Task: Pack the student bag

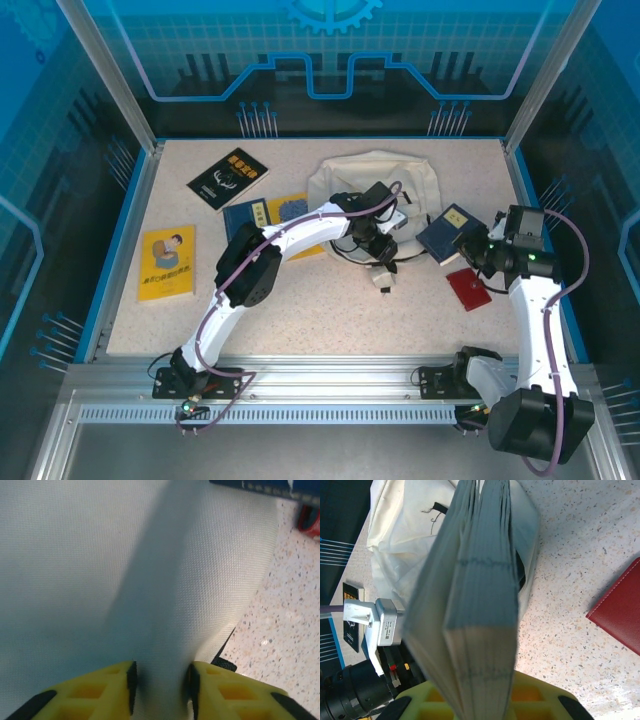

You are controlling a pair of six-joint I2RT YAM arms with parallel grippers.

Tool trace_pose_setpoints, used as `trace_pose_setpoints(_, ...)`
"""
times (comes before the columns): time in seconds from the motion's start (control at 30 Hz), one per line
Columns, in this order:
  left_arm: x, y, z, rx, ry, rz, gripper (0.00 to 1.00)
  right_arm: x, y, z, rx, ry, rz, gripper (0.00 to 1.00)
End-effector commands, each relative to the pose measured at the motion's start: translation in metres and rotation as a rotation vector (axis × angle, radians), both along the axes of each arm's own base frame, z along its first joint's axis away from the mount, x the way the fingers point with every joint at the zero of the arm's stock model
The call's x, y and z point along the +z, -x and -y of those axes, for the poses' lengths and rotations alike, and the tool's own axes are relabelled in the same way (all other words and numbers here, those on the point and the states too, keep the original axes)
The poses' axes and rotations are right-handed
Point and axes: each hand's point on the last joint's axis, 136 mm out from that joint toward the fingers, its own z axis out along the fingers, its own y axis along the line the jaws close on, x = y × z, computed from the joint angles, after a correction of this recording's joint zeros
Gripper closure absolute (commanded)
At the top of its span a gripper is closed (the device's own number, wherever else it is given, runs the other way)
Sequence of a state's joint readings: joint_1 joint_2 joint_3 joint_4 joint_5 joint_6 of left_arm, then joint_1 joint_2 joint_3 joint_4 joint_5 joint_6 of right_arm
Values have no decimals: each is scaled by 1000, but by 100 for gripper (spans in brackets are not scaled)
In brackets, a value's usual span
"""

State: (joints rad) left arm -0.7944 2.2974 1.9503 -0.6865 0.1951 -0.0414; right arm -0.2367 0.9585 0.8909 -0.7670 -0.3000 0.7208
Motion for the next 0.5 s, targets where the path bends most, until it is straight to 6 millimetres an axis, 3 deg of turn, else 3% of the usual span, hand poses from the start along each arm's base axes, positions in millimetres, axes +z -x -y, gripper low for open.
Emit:
trace_pose_setpoints(0.0,4,-5,0,6,-17,29,71,9,1,-2,10,-14,39,88)
trace_pose_setpoints(0.23,40,-18,0,55,56,77,85,18,7,4,-12,24,46,88)
trace_pose_setpoints(0.37,57,-31,-5,109,100,103,96,30,15,14,-60,88,66,89)
trace_pose_setpoints(0.47,69,-40,-11,154,127,129,99,42,22,19,-86,124,87,90)
